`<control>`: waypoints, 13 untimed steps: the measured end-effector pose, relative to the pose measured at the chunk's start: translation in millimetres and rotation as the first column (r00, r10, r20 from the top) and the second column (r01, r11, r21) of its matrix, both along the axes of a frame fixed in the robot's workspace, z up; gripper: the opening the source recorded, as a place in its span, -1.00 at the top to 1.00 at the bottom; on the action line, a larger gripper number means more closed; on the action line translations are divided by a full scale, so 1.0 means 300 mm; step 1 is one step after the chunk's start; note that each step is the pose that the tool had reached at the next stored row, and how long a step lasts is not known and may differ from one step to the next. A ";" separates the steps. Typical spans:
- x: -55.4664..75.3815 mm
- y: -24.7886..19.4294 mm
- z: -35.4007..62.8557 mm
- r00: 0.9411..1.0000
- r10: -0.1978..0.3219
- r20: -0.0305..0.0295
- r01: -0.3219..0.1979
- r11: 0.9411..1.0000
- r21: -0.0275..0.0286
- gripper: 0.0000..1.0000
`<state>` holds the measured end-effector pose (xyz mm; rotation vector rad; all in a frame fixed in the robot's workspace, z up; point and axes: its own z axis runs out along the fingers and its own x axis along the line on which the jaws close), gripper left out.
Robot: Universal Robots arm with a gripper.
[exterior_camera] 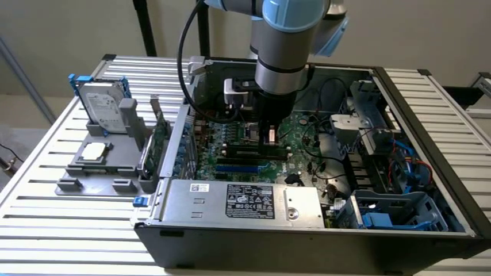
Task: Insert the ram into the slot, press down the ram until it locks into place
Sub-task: 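Insert the ram into the slot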
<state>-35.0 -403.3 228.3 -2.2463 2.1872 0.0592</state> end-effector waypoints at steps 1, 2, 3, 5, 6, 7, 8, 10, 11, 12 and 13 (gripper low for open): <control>0.000 0.000 0.013 1.000 0.000 0.000 0.000 1.000 0.001 0.57; 0.000 0.000 0.026 1.000 0.000 0.000 0.000 1.000 0.001 0.57; 0.000 0.000 0.039 1.000 0.000 0.000 0.000 1.000 0.002 0.57; 0.000 0.000 0.065 1.000 0.000 0.000 0.000 1.000 0.002 0.57; 0.000 -0.001 0.075 1.000 0.000 -0.001 0.000 1.000 0.003 0.57; 0.000 -0.001 0.080 1.000 0.000 -0.001 0.000 1.000 0.004 0.57; 0.000 -0.001 0.081 1.000 0.000 -0.001 0.000 1.000 0.005 0.62; 0.000 -0.001 0.081 1.000 0.000 -0.001 0.000 1.000 0.005 0.79; 0.000 -0.001 0.081 1.000 0.000 -0.001 0.000 1.000 0.005 0.79; 0.000 -0.001 0.081 1.000 0.000 -0.001 0.000 1.000 0.005 0.79; 0.000 -0.001 0.081 1.000 0.000 -0.001 0.000 1.000 0.005 0.79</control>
